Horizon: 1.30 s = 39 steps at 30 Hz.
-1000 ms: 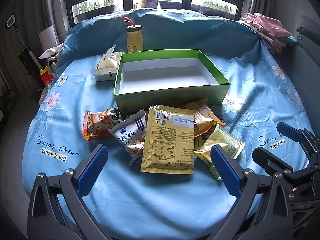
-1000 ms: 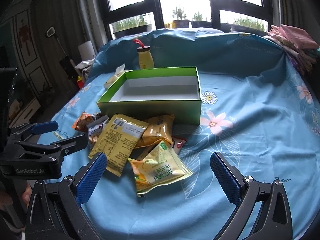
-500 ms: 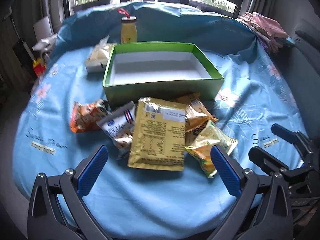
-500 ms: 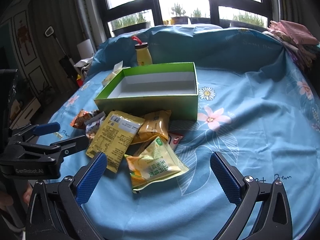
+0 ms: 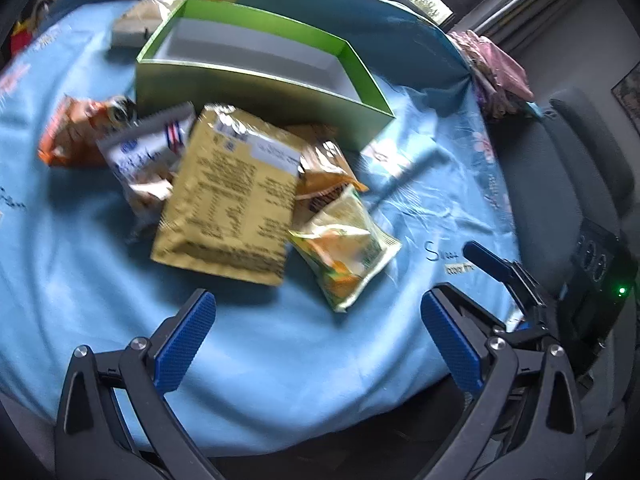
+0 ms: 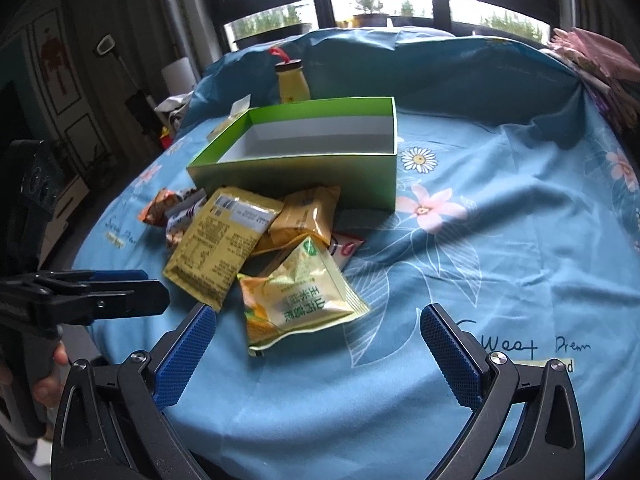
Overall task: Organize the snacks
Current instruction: 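Lower both grippers toward the pale yellow-green snack packet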
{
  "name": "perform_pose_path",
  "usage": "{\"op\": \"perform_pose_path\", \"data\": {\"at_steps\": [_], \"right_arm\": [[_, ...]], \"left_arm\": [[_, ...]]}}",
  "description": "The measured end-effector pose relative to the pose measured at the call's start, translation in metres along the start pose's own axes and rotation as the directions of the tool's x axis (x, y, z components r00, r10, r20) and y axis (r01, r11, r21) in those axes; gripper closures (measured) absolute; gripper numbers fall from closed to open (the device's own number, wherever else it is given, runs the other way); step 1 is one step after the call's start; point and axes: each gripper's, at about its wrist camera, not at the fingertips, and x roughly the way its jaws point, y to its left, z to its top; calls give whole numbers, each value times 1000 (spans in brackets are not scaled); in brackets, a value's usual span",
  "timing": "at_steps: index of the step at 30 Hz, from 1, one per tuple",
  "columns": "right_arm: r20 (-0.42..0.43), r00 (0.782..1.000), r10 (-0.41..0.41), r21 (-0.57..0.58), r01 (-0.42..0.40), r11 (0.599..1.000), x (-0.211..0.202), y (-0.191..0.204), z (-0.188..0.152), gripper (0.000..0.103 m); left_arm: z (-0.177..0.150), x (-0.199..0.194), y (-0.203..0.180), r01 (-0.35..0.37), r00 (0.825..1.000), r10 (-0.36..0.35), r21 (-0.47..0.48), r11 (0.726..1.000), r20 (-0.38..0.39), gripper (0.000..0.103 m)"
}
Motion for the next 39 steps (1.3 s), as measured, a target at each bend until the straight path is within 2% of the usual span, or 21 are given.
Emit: {"op": "perform_pose_path", "data": {"at_steps": [5, 13, 19, 22, 25, 27, 30, 32, 36, 38, 39], "right_arm": [[-23, 1000, 20, -60, -21, 998, 9, -1, -5, 5], [-66, 993, 97, -91, -102, 991, 32, -13, -7, 15], [-72, 985, 154, -84, -160, 984, 43, -27, -3, 19], [-81, 978, 192, -81, -198, 977, 49, -32, 1, 25], [-100, 971, 216, -79, -224, 971, 58, -35, 3, 27], [-113, 965, 238, -75, -247, 966, 64, -35, 4, 31], [-132, 955, 267, -76, -278, 958, 71, -33, 3, 36], [-147, 951, 273, -85, -287, 954, 74, -31, 2, 43], [-148, 956, 253, -117, -271, 956, 71, -26, 0, 51], [-154, 955, 252, -120, -272, 955, 70, -25, -1, 59], [-162, 955, 248, -121, -269, 956, 70, -25, -3, 59]], "left_arm": [[-5, 8, -4, 63, 997, -65, -35, 997, -37, 0], [-2, 27, -9, 95, 993, -101, -87, 992, -68, 2], [5, 36, -13, 121, 990, -128, -106, 987, -55, 5], [8, 40, -15, 132, 989, -138, -111, 985, -54, 13], [12, 45, -15, 108, 992, -115, -119, 987, -49, 20], [14, 50, -12, 109, 992, -117, -143, 984, -52, 29], [16, 54, -3, 91, 993, -102, -175, 980, -59, 32], [17, 56, 2, 95, 992, -109, -199, 975, -62, 40], [19, 54, 12, 91, 992, -107, -230, 969, -60, 54], [20, 55, 14, 74, 993, -92, -230, 970, -68, 63], [20, 56, 15, 59, 994, -79, -227, 972, -80, 68]]}}
